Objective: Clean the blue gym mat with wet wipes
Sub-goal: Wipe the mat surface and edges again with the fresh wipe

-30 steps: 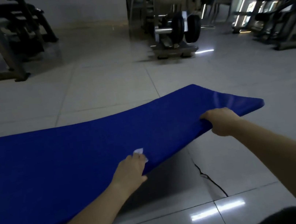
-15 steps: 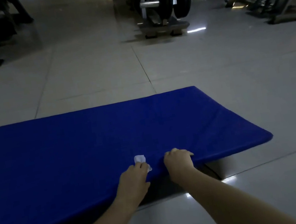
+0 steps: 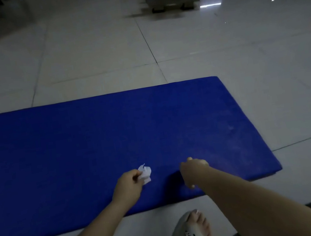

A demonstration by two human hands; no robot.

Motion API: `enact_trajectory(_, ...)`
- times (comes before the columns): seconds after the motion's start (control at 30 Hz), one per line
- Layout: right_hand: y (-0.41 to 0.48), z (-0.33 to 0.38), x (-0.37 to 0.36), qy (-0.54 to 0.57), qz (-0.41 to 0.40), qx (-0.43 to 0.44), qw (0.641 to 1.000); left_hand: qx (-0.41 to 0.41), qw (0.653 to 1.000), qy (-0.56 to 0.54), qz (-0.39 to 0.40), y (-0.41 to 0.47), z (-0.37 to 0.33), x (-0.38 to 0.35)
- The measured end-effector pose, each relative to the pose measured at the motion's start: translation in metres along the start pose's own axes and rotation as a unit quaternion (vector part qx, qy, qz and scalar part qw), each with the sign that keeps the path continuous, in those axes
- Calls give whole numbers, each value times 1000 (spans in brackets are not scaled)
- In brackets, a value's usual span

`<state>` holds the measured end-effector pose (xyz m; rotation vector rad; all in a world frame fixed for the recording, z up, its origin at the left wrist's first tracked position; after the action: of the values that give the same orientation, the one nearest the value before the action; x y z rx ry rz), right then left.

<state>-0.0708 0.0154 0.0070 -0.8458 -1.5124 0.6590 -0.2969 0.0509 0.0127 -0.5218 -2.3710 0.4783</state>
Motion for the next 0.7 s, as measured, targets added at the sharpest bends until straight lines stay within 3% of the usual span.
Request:
enact_trajectory(0.13, -22, 81, 47, 192, -60, 185, 962, 102, 989, -108, 10, -5, -2, 28)
enact_trajectory(0.23, -48, 146, 80, 204, -95, 294, 929, 144, 973, -175, -45, -18, -1, 63)
enact_trajectory(0.37, -48, 184, 105, 235, -141, 240, 931, 173, 930, -308, -99, -21, 22, 102)
enact_trajectory(0.47, -36, 170, 97, 375, -160, 81, 910, 179, 913, -361, -66, -12, 37, 110)
enact_trajectory(0.5, -35, 168, 90, 444, -134, 40, 885, 173, 918, -351, -59, -7, 39, 112)
enact_trajectory(0.6, -29, 183, 66, 641, -29, -18, 766, 160, 937, -309, -25, 5, 45, 105)
enact_trajectory(0.7, -22, 194, 57, 689, -53, -11, 723, 173, 949, -260, 37, 16, 52, 91)
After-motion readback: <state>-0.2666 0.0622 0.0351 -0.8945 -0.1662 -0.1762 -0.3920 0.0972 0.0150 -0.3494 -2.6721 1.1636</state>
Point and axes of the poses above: each hand's wrist, its own y-axis towards the middle knuckle, its own x-axis out of the back of the hand, z = x × y, the point moved 6 cm from there along y, towards the middle knuckle, and after that the axes turned 4 degrees about x, right-handed, at the moved point
